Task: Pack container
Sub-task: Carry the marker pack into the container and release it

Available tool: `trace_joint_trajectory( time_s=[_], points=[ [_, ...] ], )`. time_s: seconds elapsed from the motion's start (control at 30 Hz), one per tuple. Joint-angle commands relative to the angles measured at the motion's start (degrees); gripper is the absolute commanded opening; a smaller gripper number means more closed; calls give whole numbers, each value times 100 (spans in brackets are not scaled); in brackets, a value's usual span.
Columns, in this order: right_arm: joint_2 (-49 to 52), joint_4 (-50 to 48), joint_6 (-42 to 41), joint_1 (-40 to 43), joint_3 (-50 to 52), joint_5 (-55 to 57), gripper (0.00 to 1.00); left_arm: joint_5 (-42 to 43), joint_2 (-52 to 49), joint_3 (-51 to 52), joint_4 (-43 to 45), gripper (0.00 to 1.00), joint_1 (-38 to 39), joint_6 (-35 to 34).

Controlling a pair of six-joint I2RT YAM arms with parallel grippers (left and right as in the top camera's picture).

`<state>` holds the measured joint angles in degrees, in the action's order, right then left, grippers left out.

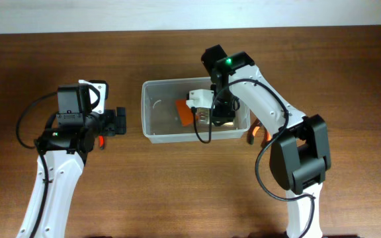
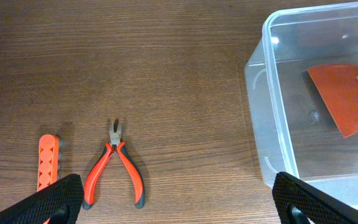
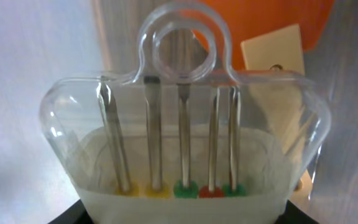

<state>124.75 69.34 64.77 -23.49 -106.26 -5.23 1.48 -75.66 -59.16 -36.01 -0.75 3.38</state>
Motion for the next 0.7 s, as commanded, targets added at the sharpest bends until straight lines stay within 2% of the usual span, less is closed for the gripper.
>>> trace_joint_trajectory(
  time_s=[0.0, 0.2, 0.27, 0.3, 0.33, 0.5, 0.67],
  points=[
    [-13, -142, 295, 76, 190, -20, 29, -39, -37, -125, 9, 99, -4, -11],
    [-13, -192, 293, 74, 201, -9, 39, -39, -37, -125, 11, 99, -4, -11],
    [-26, -192, 197, 74, 186, 133, 49, -39, -37, -125, 11, 99, -4, -11],
    [-31, -192, 50, 68, 164, 310, 79, -39, -37, -125, 11, 99, -4, -11],
    [-39, -186, -140, 61, 116, 503, 99, -39, -37, -125, 11, 99, -4, -11],
    [-149, -13, -1073, 59, -286, 1095, 99, -39, -37, -125, 11, 99, -4, -11],
    [-271, 592, -2194, 74, -1368, 1088, 98, -39, -37, -125, 11, 99, -4, -11]
  ],
)
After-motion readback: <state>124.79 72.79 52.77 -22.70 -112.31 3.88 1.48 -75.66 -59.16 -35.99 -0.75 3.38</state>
